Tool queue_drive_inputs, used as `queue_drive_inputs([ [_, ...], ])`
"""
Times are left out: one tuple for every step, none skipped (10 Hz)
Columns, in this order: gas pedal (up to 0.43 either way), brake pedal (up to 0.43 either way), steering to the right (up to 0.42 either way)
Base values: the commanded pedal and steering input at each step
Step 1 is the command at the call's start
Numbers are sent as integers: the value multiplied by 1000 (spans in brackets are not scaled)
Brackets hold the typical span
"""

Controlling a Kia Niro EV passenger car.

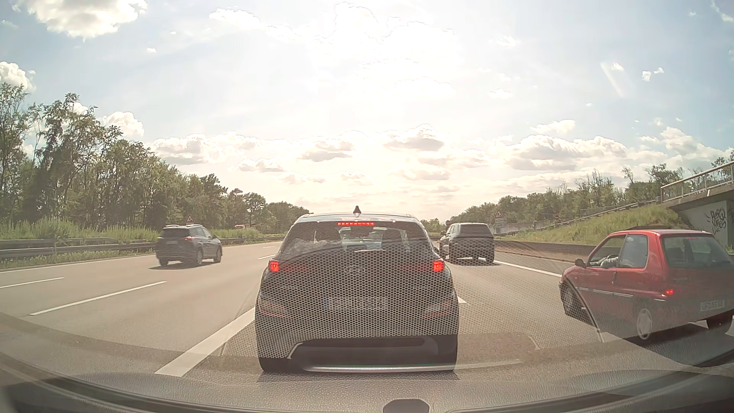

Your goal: Follow the waypoints while adhering to traffic rules and regulations

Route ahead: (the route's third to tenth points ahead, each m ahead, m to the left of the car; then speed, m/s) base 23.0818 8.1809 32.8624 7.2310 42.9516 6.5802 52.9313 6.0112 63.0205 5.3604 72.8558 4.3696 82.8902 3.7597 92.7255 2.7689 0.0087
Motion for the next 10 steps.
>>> queue_drive_inputs([
  [0, 287, 0],
  [0, 287, 0],
  [0, 287, 0],
  [0, 287, 0],
  [0, 287, 0],
  [0, 287, 0],
  [0, 287, 0],
  [0, 287, 0],
  [0, 287, 0],
  [0, 287, 0],
])
